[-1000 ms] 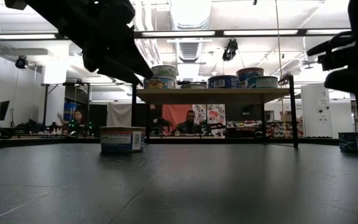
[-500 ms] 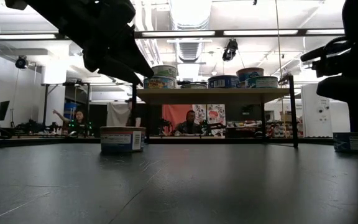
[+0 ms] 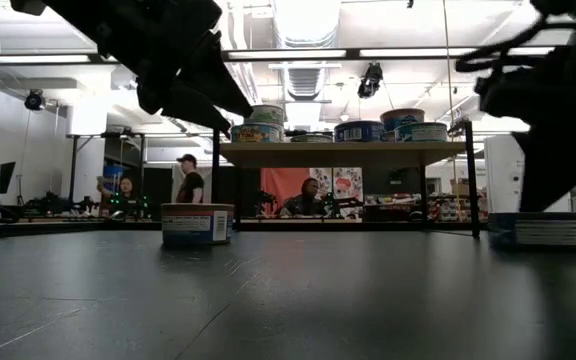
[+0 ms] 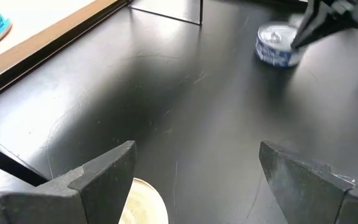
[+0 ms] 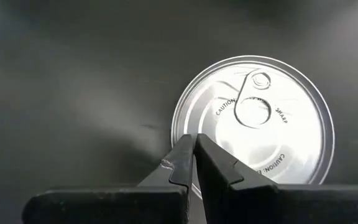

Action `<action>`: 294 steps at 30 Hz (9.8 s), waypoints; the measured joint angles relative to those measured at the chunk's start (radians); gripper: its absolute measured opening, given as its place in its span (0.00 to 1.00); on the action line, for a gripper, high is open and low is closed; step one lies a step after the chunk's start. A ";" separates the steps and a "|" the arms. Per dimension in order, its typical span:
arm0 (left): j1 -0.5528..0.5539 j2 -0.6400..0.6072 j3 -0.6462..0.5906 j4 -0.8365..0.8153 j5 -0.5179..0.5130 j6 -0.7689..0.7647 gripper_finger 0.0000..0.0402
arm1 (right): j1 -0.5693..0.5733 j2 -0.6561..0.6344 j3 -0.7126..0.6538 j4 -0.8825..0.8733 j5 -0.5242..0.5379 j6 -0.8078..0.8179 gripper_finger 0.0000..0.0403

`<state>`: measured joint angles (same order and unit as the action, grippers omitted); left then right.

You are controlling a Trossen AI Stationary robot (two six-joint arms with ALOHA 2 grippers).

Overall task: Stack canned seafood by type on shelf
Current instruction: Stack the blue tuna can on top of the blue tuna can on the shelf

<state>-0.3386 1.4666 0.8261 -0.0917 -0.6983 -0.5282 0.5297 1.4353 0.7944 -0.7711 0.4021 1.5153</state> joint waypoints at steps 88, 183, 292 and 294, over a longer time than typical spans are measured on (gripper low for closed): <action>-0.151 0.273 0.069 0.576 0.150 -0.062 0.81 | -0.059 0.132 0.436 -0.004 0.025 -0.702 0.03; -0.044 0.618 0.251 0.519 0.279 0.194 0.00 | -0.068 -0.063 -0.031 0.652 -0.091 -0.471 0.76; -0.131 0.199 -0.050 0.875 0.169 0.398 0.56 | -0.062 -0.140 -0.313 1.411 -0.021 -1.039 0.33; -0.122 0.199 -0.056 0.875 0.197 0.395 0.59 | -0.063 -0.140 -0.313 1.413 -0.019 -1.066 0.33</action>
<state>-0.4608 1.6653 0.7704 0.7834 -0.5014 -0.1327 0.4669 1.2949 0.4812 0.6419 0.3829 0.4489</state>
